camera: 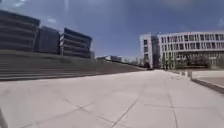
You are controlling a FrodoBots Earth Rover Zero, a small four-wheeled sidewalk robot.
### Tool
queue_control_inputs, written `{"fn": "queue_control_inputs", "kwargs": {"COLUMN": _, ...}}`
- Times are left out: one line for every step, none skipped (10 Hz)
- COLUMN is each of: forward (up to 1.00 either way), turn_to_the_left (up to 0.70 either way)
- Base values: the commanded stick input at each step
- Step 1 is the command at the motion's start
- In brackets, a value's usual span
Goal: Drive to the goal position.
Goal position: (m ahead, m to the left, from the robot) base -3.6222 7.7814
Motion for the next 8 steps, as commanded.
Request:
{"fn": "queue_control_inputs", "kwargs": {"forward": 0.70, "turn_to_the_left": 0.27}}
{"fn": "queue_control_inputs", "kwargs": {"forward": 0.70, "turn_to_the_left": 0.27}}
{"fn": "queue_control_inputs", "kwargs": {"forward": 0.70, "turn_to_the_left": 0.27}}
{"fn": "queue_control_inputs", "kwargs": {"forward": 0.70, "turn_to_the_left": 0.27}}
{"fn": "queue_control_inputs", "kwargs": {"forward": 0.70, "turn_to_the_left": 0.27}}
{"fn": "queue_control_inputs", "kwargs": {"forward": 0.70, "turn_to_the_left": 0.27}}
{"fn": "queue_control_inputs", "kwargs": {"forward": 0.70, "turn_to_the_left": 0.27}}
{"fn": "queue_control_inputs", "kwargs": {"forward": 0.70, "turn_to_the_left": 0.27}}
